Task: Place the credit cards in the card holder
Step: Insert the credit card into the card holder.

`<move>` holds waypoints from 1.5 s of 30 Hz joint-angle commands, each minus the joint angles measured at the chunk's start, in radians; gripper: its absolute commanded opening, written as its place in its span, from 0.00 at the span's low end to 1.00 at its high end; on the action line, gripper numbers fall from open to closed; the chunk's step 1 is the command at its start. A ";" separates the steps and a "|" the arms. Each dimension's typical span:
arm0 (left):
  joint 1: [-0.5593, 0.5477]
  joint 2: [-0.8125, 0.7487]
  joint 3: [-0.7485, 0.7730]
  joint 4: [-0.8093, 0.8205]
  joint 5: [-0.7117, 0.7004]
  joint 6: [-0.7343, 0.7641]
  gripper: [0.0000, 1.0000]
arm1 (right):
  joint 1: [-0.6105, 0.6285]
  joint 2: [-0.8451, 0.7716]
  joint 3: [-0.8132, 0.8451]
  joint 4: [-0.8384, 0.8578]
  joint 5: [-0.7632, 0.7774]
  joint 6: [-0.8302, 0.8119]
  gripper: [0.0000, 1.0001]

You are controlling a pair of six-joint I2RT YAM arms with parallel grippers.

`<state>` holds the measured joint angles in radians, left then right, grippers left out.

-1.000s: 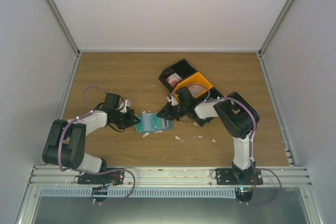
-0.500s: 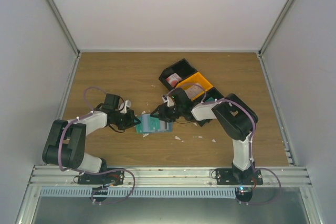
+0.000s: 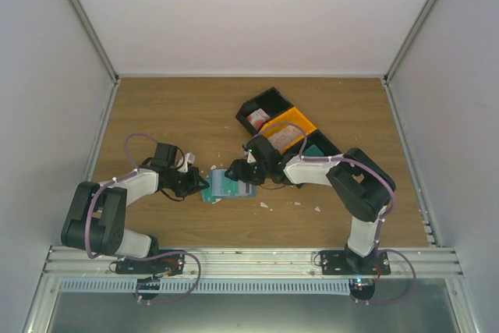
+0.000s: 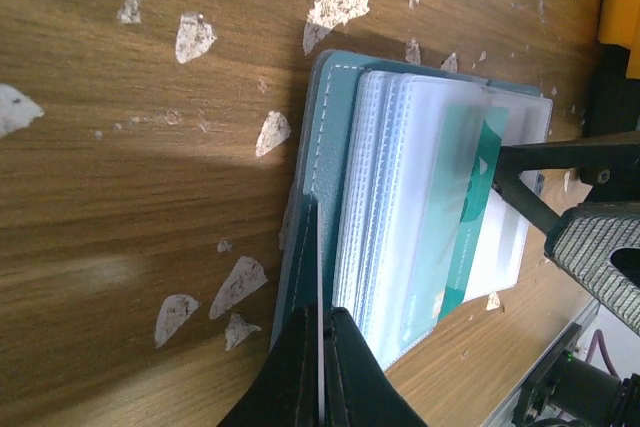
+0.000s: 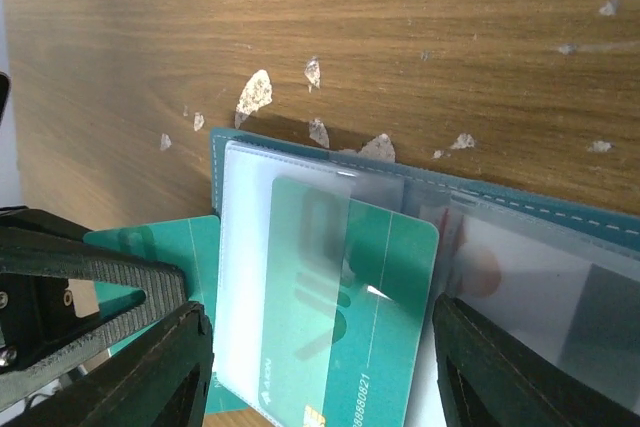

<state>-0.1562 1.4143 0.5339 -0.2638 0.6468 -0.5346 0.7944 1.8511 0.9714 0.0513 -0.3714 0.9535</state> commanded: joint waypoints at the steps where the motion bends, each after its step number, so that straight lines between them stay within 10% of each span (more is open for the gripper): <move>1: 0.000 -0.023 -0.019 0.024 0.010 -0.007 0.00 | 0.035 -0.020 0.018 -0.102 0.104 -0.006 0.61; 29: -0.013 -0.009 -0.021 0.048 0.030 -0.025 0.00 | 0.068 0.026 0.021 0.044 -0.086 0.048 0.48; 45: -0.013 -0.301 0.192 -0.172 -0.040 0.062 0.00 | -0.021 -0.408 -0.149 0.089 -0.017 -0.156 0.62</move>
<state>-0.1631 1.1896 0.6308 -0.3882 0.5724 -0.5438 0.7898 1.5673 0.8944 0.0353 -0.3607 0.8738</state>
